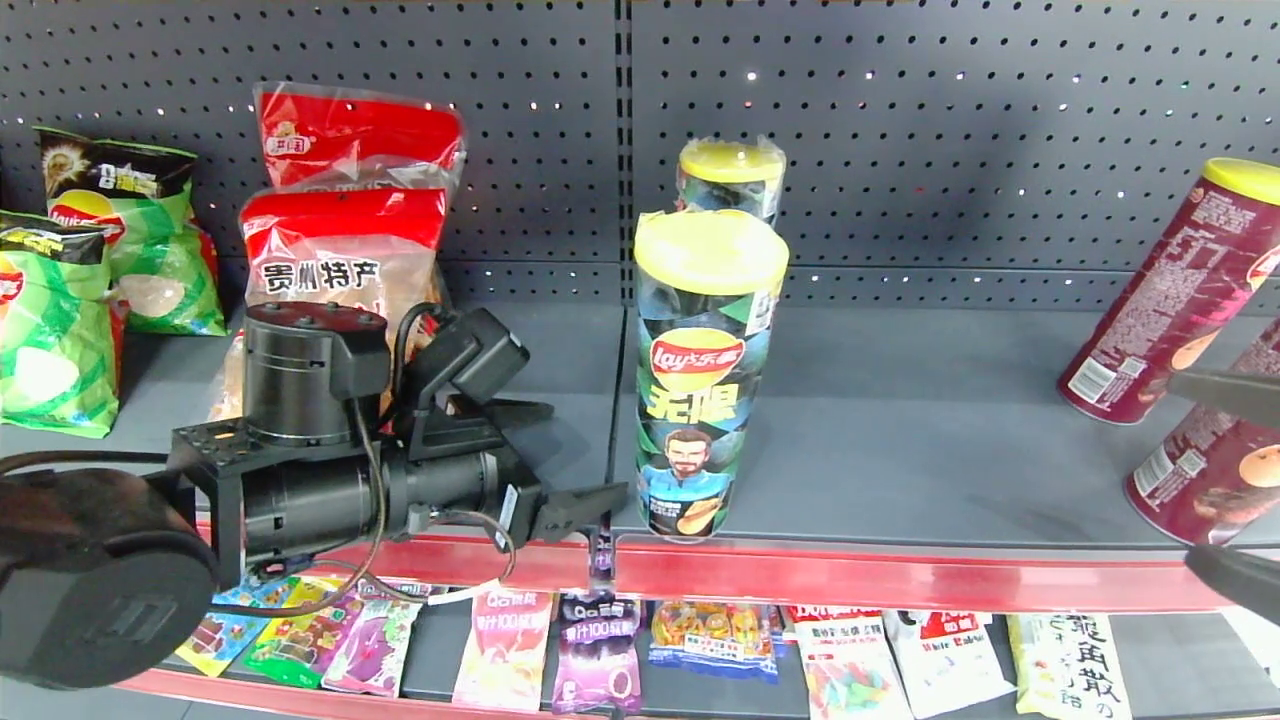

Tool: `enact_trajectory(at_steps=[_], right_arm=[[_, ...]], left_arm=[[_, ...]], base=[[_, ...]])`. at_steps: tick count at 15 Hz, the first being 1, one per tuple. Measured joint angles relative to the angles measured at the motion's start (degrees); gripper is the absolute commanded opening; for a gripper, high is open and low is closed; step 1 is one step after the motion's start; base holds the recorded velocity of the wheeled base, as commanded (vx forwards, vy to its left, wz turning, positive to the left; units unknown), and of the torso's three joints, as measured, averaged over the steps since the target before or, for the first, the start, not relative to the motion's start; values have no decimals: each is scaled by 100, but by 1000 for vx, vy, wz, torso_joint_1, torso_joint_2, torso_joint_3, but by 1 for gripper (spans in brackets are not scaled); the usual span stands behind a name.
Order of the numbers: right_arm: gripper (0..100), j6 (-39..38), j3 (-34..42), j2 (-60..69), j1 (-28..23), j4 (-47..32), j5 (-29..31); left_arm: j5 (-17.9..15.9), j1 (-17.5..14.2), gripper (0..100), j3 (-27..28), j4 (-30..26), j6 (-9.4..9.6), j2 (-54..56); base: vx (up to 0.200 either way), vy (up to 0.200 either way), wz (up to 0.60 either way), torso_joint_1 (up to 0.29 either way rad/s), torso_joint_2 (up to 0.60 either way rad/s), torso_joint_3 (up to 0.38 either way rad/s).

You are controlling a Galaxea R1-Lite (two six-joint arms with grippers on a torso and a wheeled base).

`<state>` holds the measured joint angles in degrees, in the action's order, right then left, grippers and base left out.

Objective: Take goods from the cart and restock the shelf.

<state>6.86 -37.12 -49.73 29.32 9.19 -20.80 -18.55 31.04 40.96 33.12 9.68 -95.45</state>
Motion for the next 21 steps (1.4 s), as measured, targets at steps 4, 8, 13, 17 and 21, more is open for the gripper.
enact_trajectory(at_steps=[4,8,13,17,21], right_arm=[[100,-11,0,1,-38,0,0],[100,-9,-2,9,-41,0,-2],[100,-11,-34,9,-74,0,0],[100,-11,7,9,-83,-5,0],[100,-6,405,130,-79,-20,-2]], left_arm=[[0,51,100,94,-4,0,-146],[2,93,100,252,2,-2,-258],[0,105,100,305,0,-2,-313],[35,137,100,305,0,-11,-319],[274,29,100,171,-28,-119,26]], base=[[0,0,0,0,0,0],[0,0,0,0,0,0],[0,0,0,0,0,0],[0,0,0,0,0,0],[0,0,0,0,0,0]])
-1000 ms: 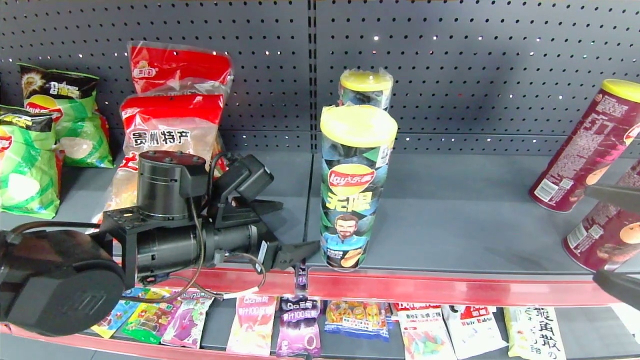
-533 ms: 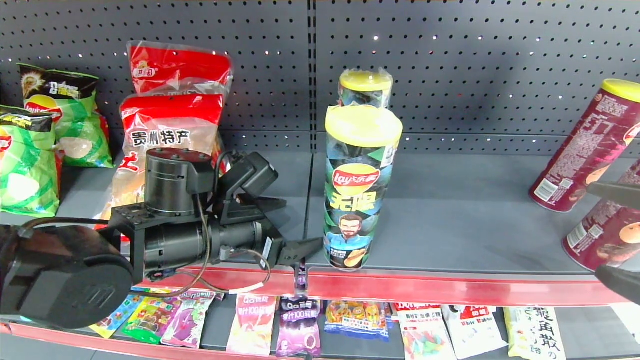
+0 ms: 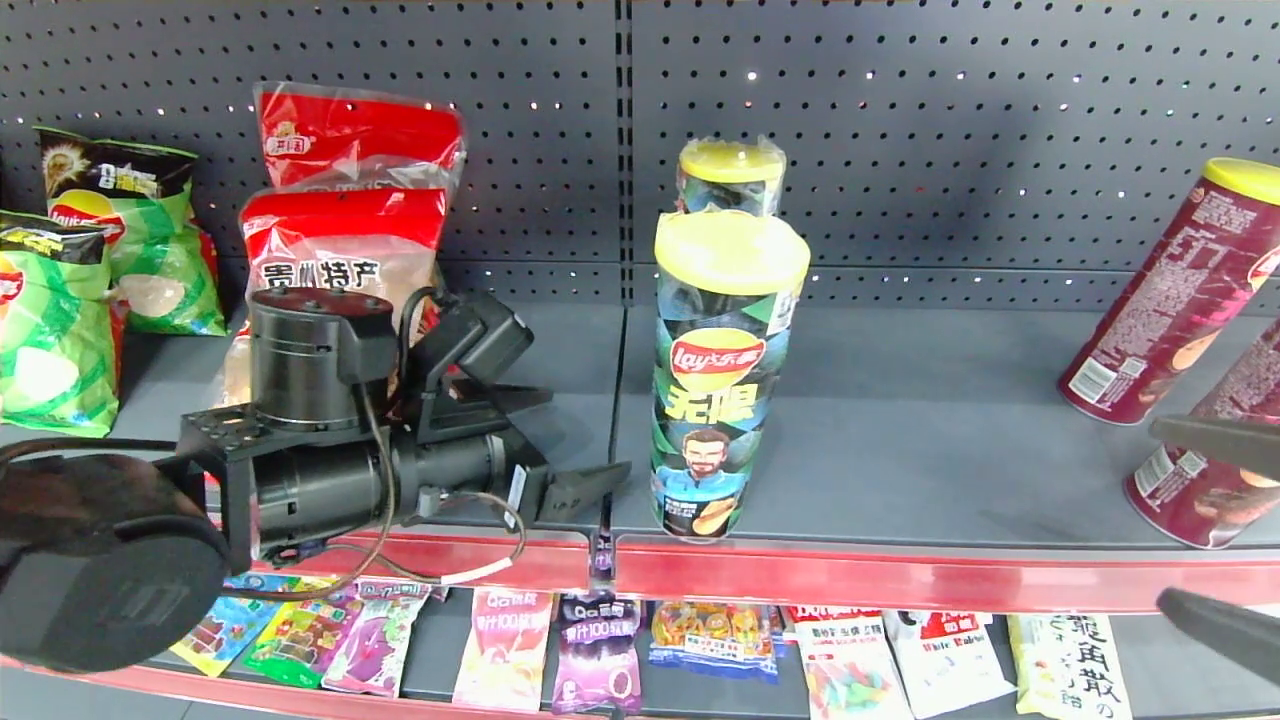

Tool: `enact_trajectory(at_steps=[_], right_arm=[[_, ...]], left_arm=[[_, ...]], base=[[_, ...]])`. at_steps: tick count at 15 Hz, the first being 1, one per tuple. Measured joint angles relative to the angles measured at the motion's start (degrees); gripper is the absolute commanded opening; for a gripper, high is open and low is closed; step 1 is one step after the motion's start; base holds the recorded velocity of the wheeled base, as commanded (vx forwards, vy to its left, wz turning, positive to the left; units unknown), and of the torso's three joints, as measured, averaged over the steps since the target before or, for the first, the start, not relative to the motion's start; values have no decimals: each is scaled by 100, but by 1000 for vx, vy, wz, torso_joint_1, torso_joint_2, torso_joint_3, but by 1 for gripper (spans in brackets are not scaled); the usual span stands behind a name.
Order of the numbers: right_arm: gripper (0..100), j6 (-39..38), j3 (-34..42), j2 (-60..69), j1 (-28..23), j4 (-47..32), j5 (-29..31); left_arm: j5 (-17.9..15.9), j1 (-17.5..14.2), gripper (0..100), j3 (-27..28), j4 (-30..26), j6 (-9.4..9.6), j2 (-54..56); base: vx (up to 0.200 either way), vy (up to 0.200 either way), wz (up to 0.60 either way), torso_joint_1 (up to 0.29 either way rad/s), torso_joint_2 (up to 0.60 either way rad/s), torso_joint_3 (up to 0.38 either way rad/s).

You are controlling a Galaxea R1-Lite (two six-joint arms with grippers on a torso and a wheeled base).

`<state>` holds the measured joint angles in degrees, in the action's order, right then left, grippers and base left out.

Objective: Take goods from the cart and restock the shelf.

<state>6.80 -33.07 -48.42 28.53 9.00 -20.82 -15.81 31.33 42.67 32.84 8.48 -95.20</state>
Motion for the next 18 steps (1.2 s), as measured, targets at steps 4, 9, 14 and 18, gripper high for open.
enact_trajectory(at_steps=[4,9,14,18], right_arm=[[100,1,488,631,-9,-544,121],[100,-297,627,2171,-711,-2350,1968],[100,-379,808,2759,-2009,-3107,2555],[100,-372,1599,3580,-2795,-3384,2539]], left_arm=[[503,-96,100,-466,-490,-329,1212],[1925,-219,100,-1139,-3277,-819,4140],[2667,-1677,100,-1346,-6092,-1172,6502],[2612,-2820,100,-1883,-6478,-1373,7611]], base=[[0,0,0,0,0,0],[0,0,0,0,0,0],[0,0,0,0,0,0],[0,0,0,0,0,0]])
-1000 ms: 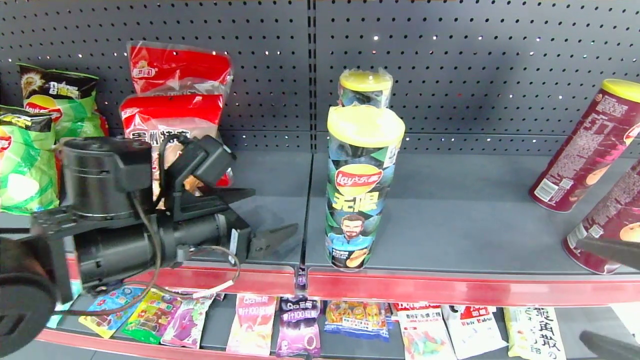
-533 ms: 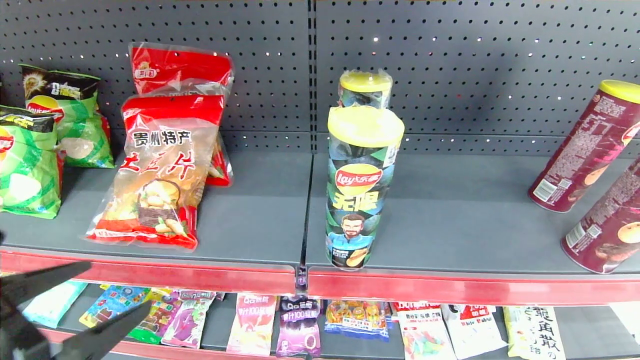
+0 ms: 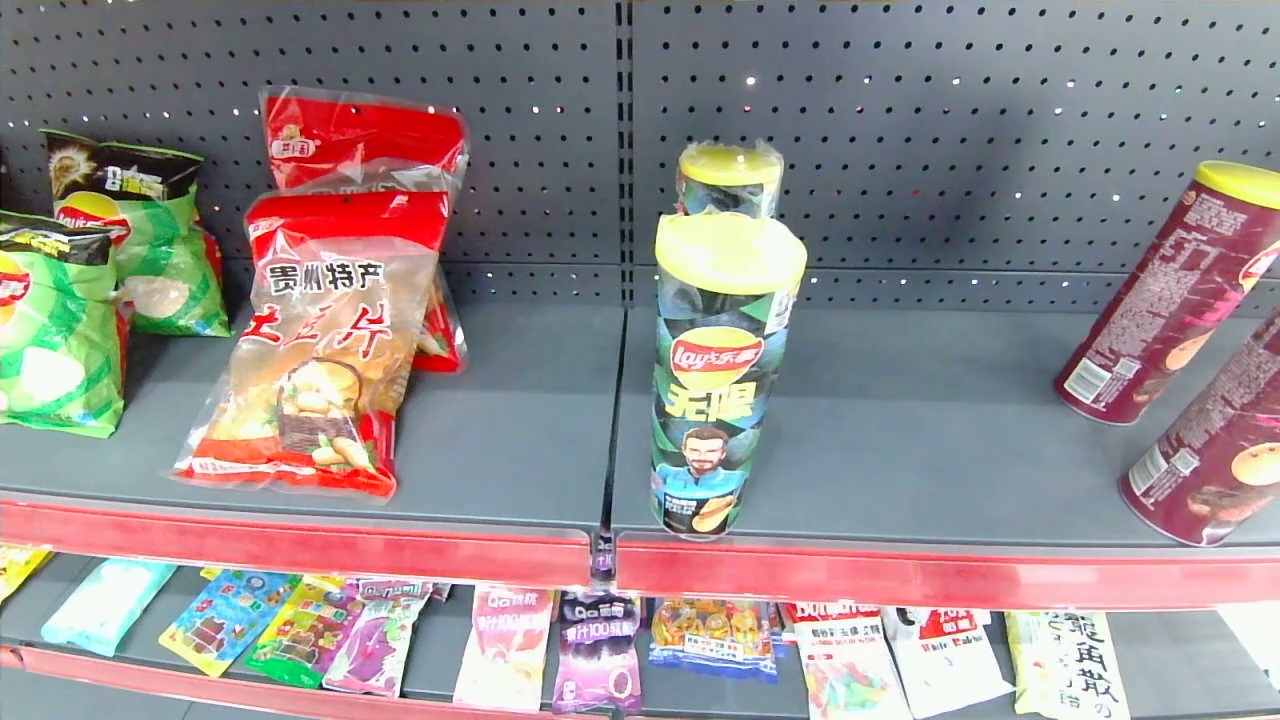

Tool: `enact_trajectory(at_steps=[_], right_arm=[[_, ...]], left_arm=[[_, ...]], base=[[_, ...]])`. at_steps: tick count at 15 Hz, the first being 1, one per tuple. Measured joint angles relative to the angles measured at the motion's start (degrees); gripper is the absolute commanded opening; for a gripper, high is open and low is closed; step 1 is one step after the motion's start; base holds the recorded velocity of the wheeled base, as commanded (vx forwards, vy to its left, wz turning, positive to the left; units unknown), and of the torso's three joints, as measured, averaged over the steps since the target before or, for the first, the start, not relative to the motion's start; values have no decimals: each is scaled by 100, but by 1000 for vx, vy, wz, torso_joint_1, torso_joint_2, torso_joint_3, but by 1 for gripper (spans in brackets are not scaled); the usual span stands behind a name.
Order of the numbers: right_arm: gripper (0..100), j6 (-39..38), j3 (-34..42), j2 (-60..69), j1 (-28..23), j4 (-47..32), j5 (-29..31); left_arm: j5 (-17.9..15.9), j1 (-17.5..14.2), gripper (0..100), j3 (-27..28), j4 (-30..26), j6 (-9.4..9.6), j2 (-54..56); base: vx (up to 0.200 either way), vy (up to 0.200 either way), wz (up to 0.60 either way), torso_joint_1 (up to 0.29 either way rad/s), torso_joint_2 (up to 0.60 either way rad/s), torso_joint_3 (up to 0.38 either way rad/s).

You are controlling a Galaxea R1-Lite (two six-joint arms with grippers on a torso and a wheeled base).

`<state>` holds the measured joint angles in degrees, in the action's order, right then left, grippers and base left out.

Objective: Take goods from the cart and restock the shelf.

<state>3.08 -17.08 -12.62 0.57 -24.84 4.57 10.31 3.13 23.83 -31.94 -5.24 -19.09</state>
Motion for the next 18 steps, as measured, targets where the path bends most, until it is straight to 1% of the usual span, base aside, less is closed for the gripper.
enact_trajectory(at_steps=[2,3,4,6,7,8,9,10,11,12,13,14,15,16,18], right_arm=[[100,28,272,553,-101,57,-373],[100,83,355,783,-84,90,-482],[100,85,429,953,-68,154,-419],[100,83,558,1130,-55,514,-425],[100,88,669,1182,-52,1147,-552],[100,116,896,1215,-50,1716,-824],[100,143,1185,1231,-50,2398,-1020],[100,105,1449,1240,-50,2801,-1106],[100,39,1551,1246,-48,2747,-1069],[100,13,1593,1252,-48,2575,-864],[100,55,1596,1257,-48,2582,-552],[100,72,1598,1259,-50,2562,-354],[100,59,1598,1259,-48,2553,-327],[100,-29,1634,1262,-48,2544,-446],[100,-79,1686,1262,-46,2506,-523]], left_arm=[[-195,-22,100,-433,224,71,664],[-378,-2,100,-663,611,126,942],[-728,22,100,-980,1331,257,1141],[-1471,45,100,-1659,2672,617,1339],[-1946,55,100,-1972,3223,753,1391],[-2159,59,100,-2163,3404,780,1424],[-2065,63,100,-2258,3421,712,1446],[-1777,63,100,-2313,3443,702,1458],[-1357,63,100,-2337,3423,713,1471],[-958,33,100,-2359,3256,691,1488],[-873,-77,100,-2363,3227,669,1562],[-914,-171,100,-2363,3199,646,1668],[-1126,-236,100,-2363,3187,600,1753],[-1280,-272,100,-2363,3181,567,1815],[-1309,-297,100,-2365,3173,560,1879]], base=[[0,0,0,0,0,0],[0,0,0,0,0,0],[0,0,0,0,0,0],[0,0,0,0,0,0],[0,0,0,0,0,0],[0,0,0,0,0,0],[0,0,0,0,0,0],[0,0,0,0,0,0],[0,0,0,0,0,0],[0,0,0,0,0,0],[0,0,0,0,0,0],[0,0,0,0,0,0],[0,0,0,0,0,0],[0,0,0,0,0,0],[0,0,0,0,0,0]])
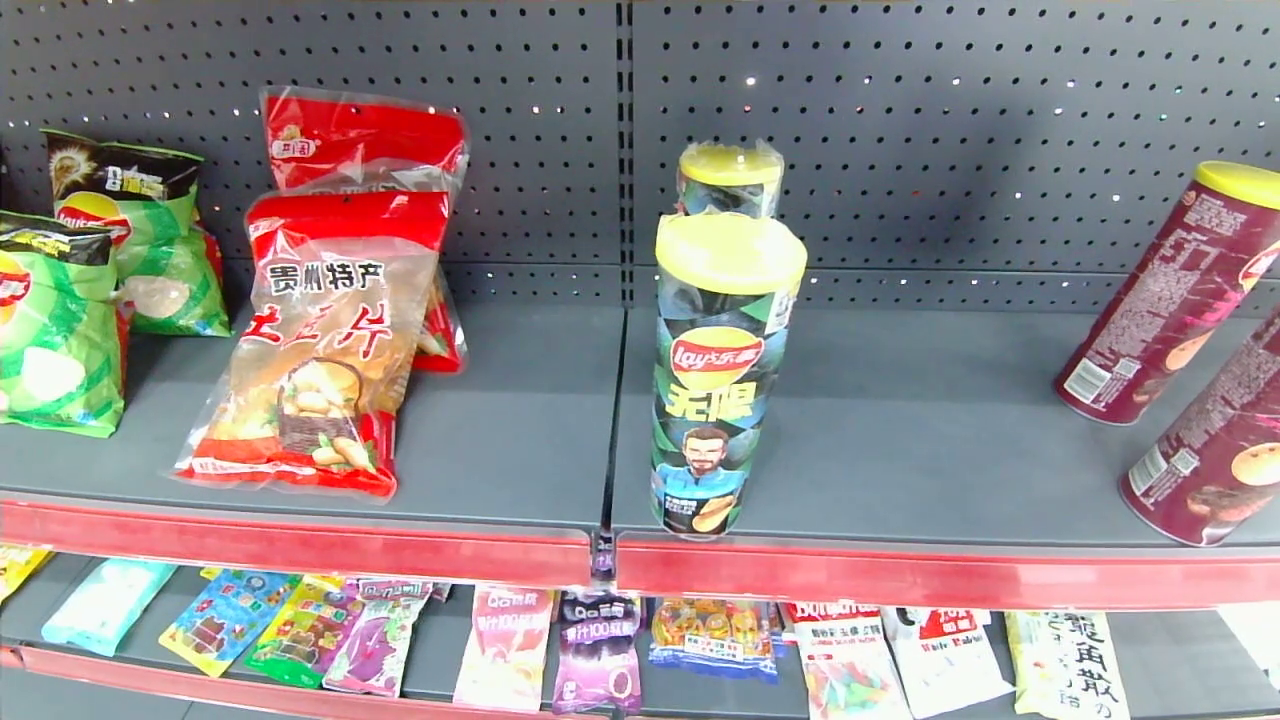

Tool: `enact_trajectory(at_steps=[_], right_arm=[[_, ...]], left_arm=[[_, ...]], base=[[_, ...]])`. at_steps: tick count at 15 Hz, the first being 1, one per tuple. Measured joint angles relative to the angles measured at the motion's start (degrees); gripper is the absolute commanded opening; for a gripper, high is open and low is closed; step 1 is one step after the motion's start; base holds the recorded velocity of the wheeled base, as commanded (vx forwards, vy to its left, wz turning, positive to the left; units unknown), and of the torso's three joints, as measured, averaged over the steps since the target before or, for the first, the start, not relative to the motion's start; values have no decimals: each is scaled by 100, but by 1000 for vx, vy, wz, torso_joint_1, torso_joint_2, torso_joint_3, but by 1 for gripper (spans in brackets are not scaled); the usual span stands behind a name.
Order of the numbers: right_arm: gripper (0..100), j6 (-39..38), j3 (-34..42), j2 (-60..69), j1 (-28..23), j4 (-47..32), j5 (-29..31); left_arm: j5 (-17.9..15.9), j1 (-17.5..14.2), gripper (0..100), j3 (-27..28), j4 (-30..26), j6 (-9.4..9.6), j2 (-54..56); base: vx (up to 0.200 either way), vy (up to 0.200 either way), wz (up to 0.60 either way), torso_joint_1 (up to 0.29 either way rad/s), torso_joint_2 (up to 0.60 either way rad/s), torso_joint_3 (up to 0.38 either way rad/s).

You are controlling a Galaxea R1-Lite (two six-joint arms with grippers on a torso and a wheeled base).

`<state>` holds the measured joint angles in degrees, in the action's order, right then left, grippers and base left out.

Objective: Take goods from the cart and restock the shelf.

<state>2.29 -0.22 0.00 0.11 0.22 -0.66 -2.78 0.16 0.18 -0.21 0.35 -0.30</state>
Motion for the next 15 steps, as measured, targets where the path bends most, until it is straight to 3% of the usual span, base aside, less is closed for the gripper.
enact_trajectory(at_steps=[8,15], right_arm=[[100,-222,22,0,2,-6,-71],[100,-218,22,0,7,-6,-73]], left_arm=[[29,-9,100,-2,2,9,38],[43,-9,100,0,5,33,38]], base=[[0,0,0,0,0,0],[0,-200,0,5,0,-1]])
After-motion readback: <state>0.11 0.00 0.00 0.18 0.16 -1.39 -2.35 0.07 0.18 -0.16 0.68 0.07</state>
